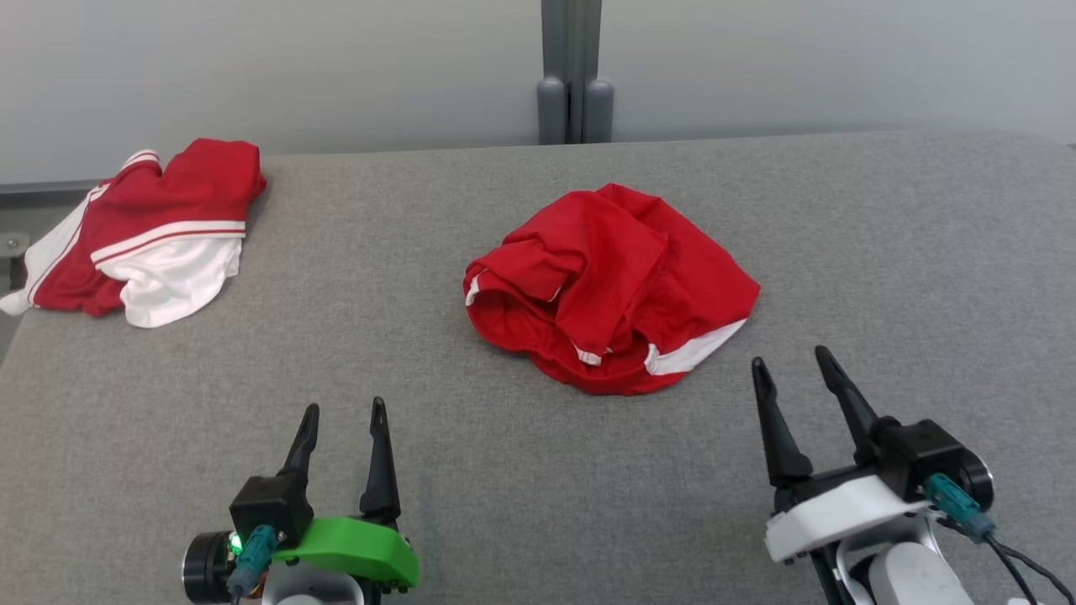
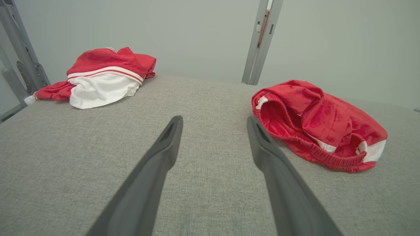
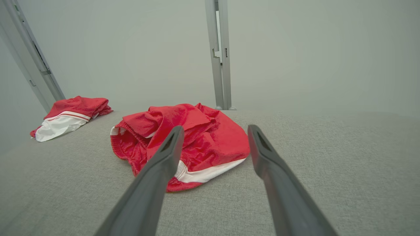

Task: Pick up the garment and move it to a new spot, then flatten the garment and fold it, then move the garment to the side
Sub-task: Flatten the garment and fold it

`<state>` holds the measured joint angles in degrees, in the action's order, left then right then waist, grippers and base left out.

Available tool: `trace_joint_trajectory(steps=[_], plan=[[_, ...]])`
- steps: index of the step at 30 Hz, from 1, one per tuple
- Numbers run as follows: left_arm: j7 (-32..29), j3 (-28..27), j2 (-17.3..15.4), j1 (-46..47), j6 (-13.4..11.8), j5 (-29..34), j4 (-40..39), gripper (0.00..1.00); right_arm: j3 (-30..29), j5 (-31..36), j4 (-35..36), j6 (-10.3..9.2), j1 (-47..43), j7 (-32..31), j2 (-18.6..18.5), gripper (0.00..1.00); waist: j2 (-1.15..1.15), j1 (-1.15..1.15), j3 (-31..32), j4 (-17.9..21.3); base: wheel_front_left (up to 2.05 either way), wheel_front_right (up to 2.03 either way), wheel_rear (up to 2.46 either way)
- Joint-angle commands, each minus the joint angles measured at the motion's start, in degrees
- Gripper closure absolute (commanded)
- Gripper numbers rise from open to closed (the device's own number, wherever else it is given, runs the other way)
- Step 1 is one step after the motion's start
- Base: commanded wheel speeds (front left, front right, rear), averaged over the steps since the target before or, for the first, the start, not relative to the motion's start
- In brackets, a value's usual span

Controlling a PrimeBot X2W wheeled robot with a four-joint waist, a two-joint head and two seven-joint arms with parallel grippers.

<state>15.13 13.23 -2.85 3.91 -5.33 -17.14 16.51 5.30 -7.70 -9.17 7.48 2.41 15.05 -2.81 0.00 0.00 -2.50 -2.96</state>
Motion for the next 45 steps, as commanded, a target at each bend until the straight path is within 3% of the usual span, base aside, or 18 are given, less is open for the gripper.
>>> trace_joint_trajectory(steps=[1,10,18,26,27,28,30,31,41,45], plan=[[0.03,0.17,-0.08,1.31,-0.22,0.13,-0.38,0.0,1.0,0.56,-0.72,0.03,1.79,0.2,-0.15,0.0,0.0,0.0,-1.79,-1.72,0.0,0.0,0.0],[0.03,1.98,-0.09,3.88,-0.8,-0.99,-0.97,0.0,7.58,1.96,-14.71,0.03,12.79,0.14,-0.18,0.0,0.0,0.0,-6.89,-8.97,0.0,0.0,0.0],[0.03,2.95,-0.09,4.66,-1.67,-2.2,-1.61,0.0,7.62,0.3,-27.28,0.02,20.2,-0.08,-0.19,0.0,0.0,0.0,-10.01,-14.74,0.0,0.0,0.0],[0.02,3.72,-0.08,5.05,-2.28,-2.99,-2.18,0.0,7.04,-0.23,-34.59,0.02,24.88,0.11,-0.19,0.0,0.0,0.0,-11.43,-17.13,0.0,0.0,0.0],[0.03,3.72,-0.08,5.03,-2.33,-3.04,-2.21,0.0,7.0,-0.46,-34.61,0.02,25.24,0.15,-0.2,0.07,0.0,0.0,-11.45,-17.15,0.0,0.0,0.0],[0.03,3.67,-0.08,4.97,-2.42,-3.09,-2.26,0.0,6.53,-0.49,-33.81,0.02,25.62,0.17,-0.2,0.51,0.0,0.0,-11.45,-17.09,0.0,0.0,0.0],[0.03,3.54,-0.08,4.75,-2.64,-3.12,-2.23,0.0,5.3,0.06,-31.7,0.02,25.73,0.19,-0.21,0.89,0.0,0.0,-11.27,-16.76,0.0,0.0,0.0],[0.03,3.54,-0.08,4.67,-2.67,-3.13,-2.2,0.0,4.84,0.18,-30.67,0.02,25.43,0.19,-0.22,1.0,0.0,0.0,-11.16,-16.57,0.0,0.0,0.0],[0.03,3.69,-0.1,3.28,-1.94,-1.98,-1.3,0.0,4.51,-3.47,-14.55,0.02,21.27,0.18,-0.16,1.0,0.0,0.0,-8.07,-12.74,0.0,0.0,0.0],[0.03,3.73,-0.1,2.57,-1.9,-1.71,-0.96,0.0,1.36,-4.52,-10.41,0.02,19.54,0.18,-0.24,1.0,0.0,0.0,-6.56,-11.31,0.0,0.0,0.0]])
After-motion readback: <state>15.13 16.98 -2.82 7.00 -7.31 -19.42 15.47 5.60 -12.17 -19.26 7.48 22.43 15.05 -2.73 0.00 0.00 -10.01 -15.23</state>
